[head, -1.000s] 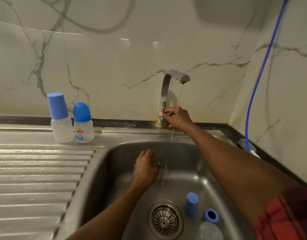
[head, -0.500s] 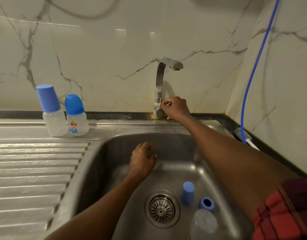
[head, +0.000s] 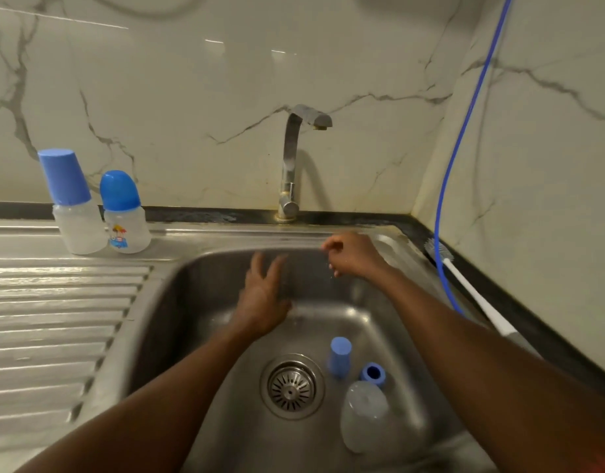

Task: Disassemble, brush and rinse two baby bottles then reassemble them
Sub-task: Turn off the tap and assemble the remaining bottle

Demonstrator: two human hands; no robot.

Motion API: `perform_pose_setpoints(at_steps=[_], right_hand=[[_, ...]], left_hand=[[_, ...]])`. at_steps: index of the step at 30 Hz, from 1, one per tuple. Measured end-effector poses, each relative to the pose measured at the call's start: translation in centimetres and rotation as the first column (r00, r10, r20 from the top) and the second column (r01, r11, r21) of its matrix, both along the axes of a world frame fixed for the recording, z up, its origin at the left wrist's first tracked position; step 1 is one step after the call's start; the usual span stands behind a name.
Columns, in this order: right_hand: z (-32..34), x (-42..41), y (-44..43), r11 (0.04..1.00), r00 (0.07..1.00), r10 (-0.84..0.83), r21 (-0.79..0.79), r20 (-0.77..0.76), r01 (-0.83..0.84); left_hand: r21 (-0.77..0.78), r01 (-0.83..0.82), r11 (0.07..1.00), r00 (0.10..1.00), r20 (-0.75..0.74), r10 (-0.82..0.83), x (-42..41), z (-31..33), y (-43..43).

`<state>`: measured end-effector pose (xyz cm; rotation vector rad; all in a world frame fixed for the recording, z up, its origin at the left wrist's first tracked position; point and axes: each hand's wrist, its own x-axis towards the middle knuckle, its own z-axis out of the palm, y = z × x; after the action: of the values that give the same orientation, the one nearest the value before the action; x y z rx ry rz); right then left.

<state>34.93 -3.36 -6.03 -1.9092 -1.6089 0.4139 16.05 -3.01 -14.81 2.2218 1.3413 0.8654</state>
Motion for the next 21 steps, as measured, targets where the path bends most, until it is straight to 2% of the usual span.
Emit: perform_pose_setpoints(at_steps=[2, 3, 4, 5, 6, 7, 8, 9, 10, 11, 12, 13, 14, 16, 18, 19, 21], right_hand=[[0.3, 0.0, -2.4, 0.947, 0.997, -0.076, 0.312, -0.027, 0.081], [-0.1, 0.0, -3.3, 0.889, 0.993, -0.107, 0.443, -0.046, 0.116], [-0.8, 0.1, -4.0, 0.870, 0.994, -0.106, 0.483, -0.020, 0.102], [-1.9, 0.0, -4.7, 0.926, 0.996, -0.069, 0.374, 0.057, 0.043], [-3.1, 0.1, -5.4, 0.992, 0.989, 0.003, 0.121, 0.149, -0.021], [-4.1, 0.4, -6.2, 0.987, 0.970, 0.062, -0.157, 0.233, -0.026], [-4.4, 0.7, -6.9, 0.964, 0.954, 0.065, -0.266, 0.292, 0.016], [-4.2, 0.9, -7.3, 0.967, 0.954, 0.006, -0.244, 0.301, 0.071], [-3.8, 1.2, -7.4, 0.981, 0.961, -0.062, -0.160, 0.270, 0.108], [-3.5, 1.4, -7.5, 0.981, 0.961, -0.100, -0.134, 0.259, 0.138], [-3.4, 1.5, -7.6, 0.968, 0.956, -0.108, -0.192, 0.272, 0.164], [-3.4, 1.6, -8.0, 0.926, 0.945, -0.088, -0.323, 0.315, 0.193], [-3.7, 1.9, -8.4, 0.855, 0.940, -0.062, -0.468, 0.334, 0.223], [-4.4, 2.8, -9.2, 0.652, 0.954, -0.066, -0.710, 0.294, 0.264], [-4.6, 3.2, -10.1, 0.486, 0.969, -0.016, -0.844, 0.248, 0.225], [-4.7, 3.2, -10.3, 0.446, 0.964, -0.007, -0.862, 0.264, 0.239], [-4.6, 2.9, -11.0, 0.466, 0.947, 0.022, -0.841, 0.321, 0.274]], left_hand=[[0.333, -0.104, 0.937, 0.985, 0.163, 0.052, 0.3, 2.0, -0.5], [0.425, -0.163, 0.890, 0.972, 0.226, 0.070, 0.3, 2.6, -0.6], [0.454, -0.160, 0.877, 0.978, 0.194, 0.078, 0.1, 2.8, -0.7], [0.409, -0.058, 0.911, 0.998, 0.038, 0.047, -0.2, 2.2, -0.8], [0.239, 0.094, 0.966, 0.974, -0.223, -0.040, -0.5, 1.5, -1.0], [-0.051, 0.179, 0.983, 0.846, -0.503, -0.180, -0.7, 0.6, -1.5], [-0.314, 0.150, 0.938, 0.675, -0.660, -0.329, -1.0, -0.1, -2.1], [-0.431, 0.103, 0.897, 0.587, -0.702, -0.404, -1.0, -0.1, -2.5], [-0.427, 0.119, 0.896, 0.604, -0.685, -0.407, -0.8, 0.5, -2.6], [-0.334, 0.160, 0.929, 0.678, -0.646, -0.350, -0.5, 1.5, -2.6], [-0.240, 0.194, 0.951, 0.736, -0.605, -0.303, -0.1, 2.6, -2.8], [-0.193, 0.223, 0.955, 0.761, -0.578, -0.295, 0.4, 3.5, -3.2], [-0.209, 0.261, 0.942, 0.760, -0.558, -0.334, 1.0, 4.2, -3.8], [-0.323, 0.355, 0.877, 0.693, -0.538, -0.479, 2.1, 5.0, -5.8], [-0.391, 0.404, 0.827, 0.664, -0.496, -0.560, 3.1, 4.6, -8.3], [-0.393, 0.417, 0.820, 0.680, -0.464, -0.568, 3.6, 4.5, -9.3], [-0.345, 0.431, 0.834, 0.714, -0.436, -0.549, 4.4, 3.9, -10.1]])
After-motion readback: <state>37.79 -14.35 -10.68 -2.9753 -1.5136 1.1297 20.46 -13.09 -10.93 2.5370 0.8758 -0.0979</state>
